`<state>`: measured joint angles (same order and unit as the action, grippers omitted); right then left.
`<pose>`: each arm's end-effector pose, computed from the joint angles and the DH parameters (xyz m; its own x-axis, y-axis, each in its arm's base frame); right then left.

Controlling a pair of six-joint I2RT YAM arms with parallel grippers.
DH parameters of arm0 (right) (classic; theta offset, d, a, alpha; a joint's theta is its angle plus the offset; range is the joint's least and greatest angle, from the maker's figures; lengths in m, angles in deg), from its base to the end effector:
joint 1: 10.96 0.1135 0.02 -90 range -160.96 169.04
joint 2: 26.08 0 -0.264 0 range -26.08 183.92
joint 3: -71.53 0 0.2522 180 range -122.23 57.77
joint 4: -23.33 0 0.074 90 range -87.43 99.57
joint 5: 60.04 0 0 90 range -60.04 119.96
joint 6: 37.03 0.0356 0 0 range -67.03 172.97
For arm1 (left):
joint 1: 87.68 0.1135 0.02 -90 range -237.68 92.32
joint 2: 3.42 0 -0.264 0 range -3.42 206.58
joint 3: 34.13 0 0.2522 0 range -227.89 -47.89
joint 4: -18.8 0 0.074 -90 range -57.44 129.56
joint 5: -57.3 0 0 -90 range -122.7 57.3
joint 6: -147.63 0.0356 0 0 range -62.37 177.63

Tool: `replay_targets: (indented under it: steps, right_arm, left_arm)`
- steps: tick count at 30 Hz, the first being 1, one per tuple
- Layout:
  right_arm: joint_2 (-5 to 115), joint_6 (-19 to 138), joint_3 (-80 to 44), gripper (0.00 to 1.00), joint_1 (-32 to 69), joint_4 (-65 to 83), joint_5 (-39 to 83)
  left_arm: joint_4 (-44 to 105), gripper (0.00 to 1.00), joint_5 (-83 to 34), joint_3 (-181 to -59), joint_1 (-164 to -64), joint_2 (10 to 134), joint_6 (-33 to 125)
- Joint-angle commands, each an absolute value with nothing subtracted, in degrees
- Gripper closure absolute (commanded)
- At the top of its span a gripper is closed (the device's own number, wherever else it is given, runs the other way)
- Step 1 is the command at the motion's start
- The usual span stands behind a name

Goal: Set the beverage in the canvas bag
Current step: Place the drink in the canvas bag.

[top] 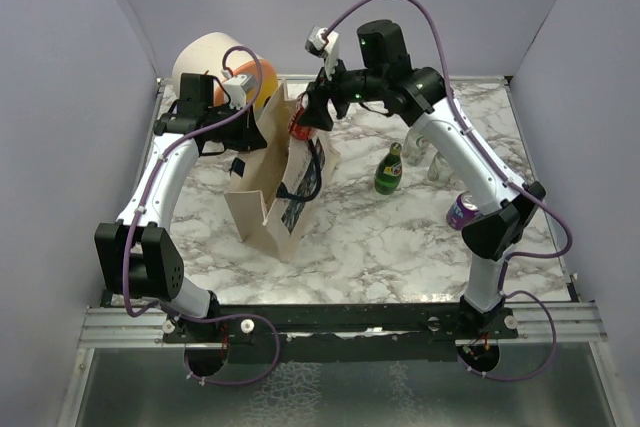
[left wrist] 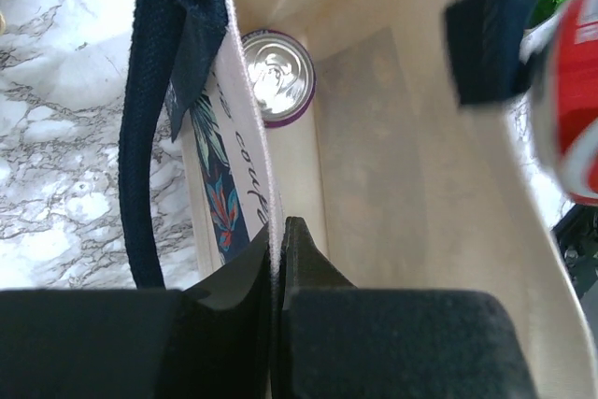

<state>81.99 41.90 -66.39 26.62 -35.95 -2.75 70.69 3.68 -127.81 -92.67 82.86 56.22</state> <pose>0.3141 0.2660 0.4389 -0.2120 -0.3670 -0.9057 -0.9444 0.3152 0.0934 0.3231 -0.0494 0.3375 -0.7100 0.0421 -0.7029 0.4742 0.7665 -0.4331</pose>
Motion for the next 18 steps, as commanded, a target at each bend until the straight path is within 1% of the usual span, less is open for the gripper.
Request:
replay_targets:
  steps: [1,6,13,18]
  right_arm:
    - [81.09,43.06,-75.03,0.99,28.78,-30.16,-3.59]
    - [81.88,40.86,-75.06,0.99,31.84,-30.53,-4.17]
    - [83.02,40.58,-71.35,0.99,32.02,-30.02,-4.92]
    - [86.83,40.39,-72.94,0.99,32.11,-33.37,-5.09]
  left_arm:
    - [68.4,1.0,5.32,-128.15,-92.69,81.66,55.7]
    - [68.34,1.0,5.6,-128.97,-92.64,81.66,55.43]
    - [68.13,1.0,6.47,-129.28,-92.69,81.63,55.07]
    - [67.84,1.0,6.93,-129.2,-92.69,81.76,54.61]
